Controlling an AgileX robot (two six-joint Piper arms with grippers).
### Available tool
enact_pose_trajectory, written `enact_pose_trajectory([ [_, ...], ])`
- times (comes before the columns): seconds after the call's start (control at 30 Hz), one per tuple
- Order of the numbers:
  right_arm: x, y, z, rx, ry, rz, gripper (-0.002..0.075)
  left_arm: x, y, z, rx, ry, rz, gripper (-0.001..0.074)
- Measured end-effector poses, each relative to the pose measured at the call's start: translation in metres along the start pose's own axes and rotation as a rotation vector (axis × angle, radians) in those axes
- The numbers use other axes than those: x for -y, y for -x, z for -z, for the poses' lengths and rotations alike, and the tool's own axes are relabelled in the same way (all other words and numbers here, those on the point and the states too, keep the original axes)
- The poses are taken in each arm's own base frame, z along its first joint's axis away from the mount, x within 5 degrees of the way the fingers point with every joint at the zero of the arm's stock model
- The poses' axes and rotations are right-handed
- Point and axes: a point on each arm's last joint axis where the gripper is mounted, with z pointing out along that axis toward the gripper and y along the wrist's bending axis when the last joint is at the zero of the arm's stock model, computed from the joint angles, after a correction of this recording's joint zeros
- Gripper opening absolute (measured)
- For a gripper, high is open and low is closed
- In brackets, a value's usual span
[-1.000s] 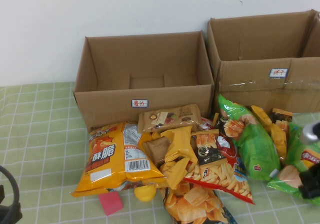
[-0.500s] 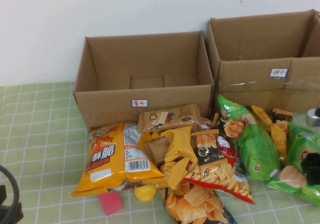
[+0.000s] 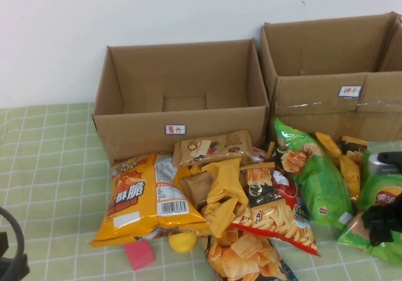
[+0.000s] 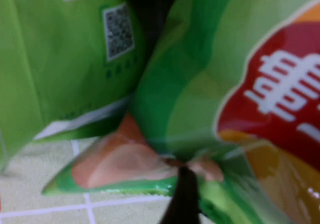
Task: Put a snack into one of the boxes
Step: Pick up the potato chip, then place the potato chip in the potato chip box
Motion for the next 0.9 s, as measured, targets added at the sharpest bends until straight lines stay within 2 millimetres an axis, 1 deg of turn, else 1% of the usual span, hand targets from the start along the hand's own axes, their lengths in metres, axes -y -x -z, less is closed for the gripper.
enact_pose_trajectory([
  [0.1, 0.0, 0.0, -0.001, 0.0, 0.001, 0.007, 0.0533, 0.0, 0.0, 0.0, 0.0, 0.0, 0.0, -0.0002],
  [0.2, 0.0, 0.0, -0.001, 0.0, 0.002, 0.012, 0.0374, 0.0, 0.0, 0.0, 0.002, -0.001, 0.002, -0.0002],
  [0.3, 0.0, 0.0, -0.001, -0.007, 0.001, 0.013, 0.017, 0.0, 0.001, 0.0, 0.006, -0.002, 0.002, -0.0002],
  [0.33, 0.0, 0.0, 0.0, -0.009, 0.0, 0.013, 0.0119, 0.0, 0.001, 0.0, 0.006, -0.002, 0.002, -0.0002],
  [0.37, 0.0, -0.001, 0.001, -0.01, 0.0, 0.013, 0.0089, 0.0, 0.001, 0.0, 0.006, -0.002, 0.001, -0.0002],
  [0.5, 0.001, -0.001, 0.012, 0.007, 0.001, 0.012, 0.0049, 0.0, 0.001, 0.0, 0.006, -0.002, -0.01, -0.0002],
  [0.57, 0.002, -0.003, 0.022, 0.018, 0.002, 0.011, 0.0041, 0.0, 0.001, 0.0, 0.006, -0.002, -0.015, -0.0002],
  [0.7, 0.004, -0.009, 0.054, 0.065, 0.007, 0.011, 0.0034, 0.0, 0.001, 0.0, 0.006, -0.002, -0.017, -0.0002],
  [0.9, 0.007, -0.026, 0.105, 0.146, 0.033, 0.054, 0.0032, 0.0, 0.001, 0.0, 0.005, -0.002, -0.017, -0.0002],
])
